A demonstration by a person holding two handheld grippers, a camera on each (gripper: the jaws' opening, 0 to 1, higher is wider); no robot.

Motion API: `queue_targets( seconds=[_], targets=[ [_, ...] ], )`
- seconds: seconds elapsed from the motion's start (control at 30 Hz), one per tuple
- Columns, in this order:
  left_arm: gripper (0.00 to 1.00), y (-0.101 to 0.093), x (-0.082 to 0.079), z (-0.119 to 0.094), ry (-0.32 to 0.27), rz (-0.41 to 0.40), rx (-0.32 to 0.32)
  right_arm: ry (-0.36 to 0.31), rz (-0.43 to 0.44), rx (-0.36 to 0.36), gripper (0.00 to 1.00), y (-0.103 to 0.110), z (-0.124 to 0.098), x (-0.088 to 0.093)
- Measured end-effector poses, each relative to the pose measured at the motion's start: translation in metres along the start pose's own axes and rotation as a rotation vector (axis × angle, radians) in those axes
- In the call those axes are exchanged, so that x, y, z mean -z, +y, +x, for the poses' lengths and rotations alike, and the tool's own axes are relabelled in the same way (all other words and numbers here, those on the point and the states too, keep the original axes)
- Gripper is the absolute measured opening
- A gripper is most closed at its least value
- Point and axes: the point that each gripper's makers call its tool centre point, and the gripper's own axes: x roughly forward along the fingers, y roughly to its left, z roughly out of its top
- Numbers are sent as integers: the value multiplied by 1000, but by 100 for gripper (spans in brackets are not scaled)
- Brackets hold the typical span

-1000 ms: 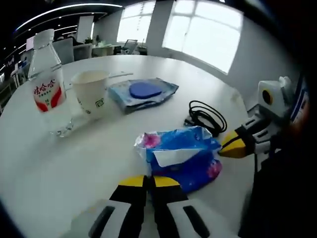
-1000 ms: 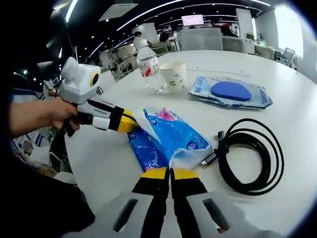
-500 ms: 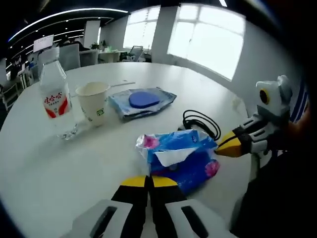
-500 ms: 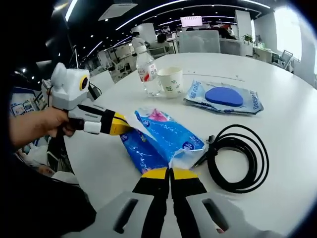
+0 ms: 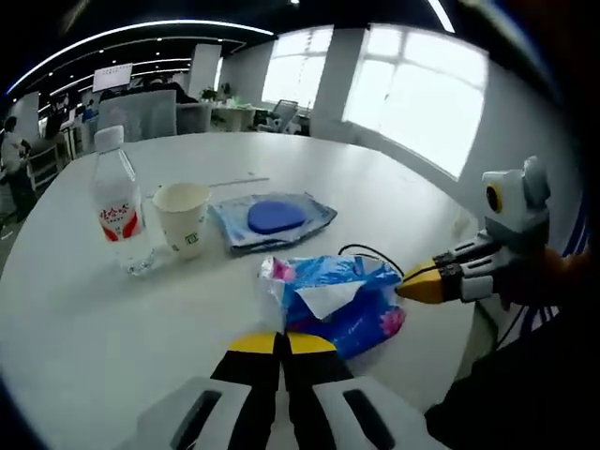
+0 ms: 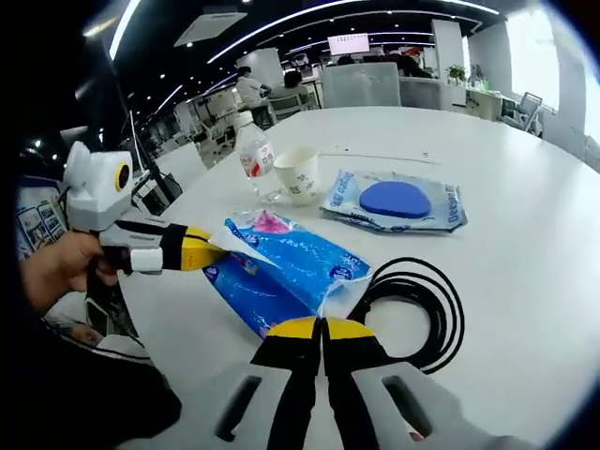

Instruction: Arrange the tabletop items into an orderly group along one side of the table until the central work area is clear of visible clutter.

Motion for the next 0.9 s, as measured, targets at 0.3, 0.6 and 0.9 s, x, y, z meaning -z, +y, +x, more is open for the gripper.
queue_targets(
  seconds=[0.3, 0.6, 0.9],
  targets=[
    [0, -11, -28, 11, -31, 19, -7, -9, -38, 37, 0, -28, -15, -21],
    [0, -33, -63, 24, -67, 53, 19, -39, -13, 81, 0, -61, -26, -39],
    [0, -55, -107, 41, -151, 30, 38, -82, -24, 141, 0, -102, -42, -70]
  ],
)
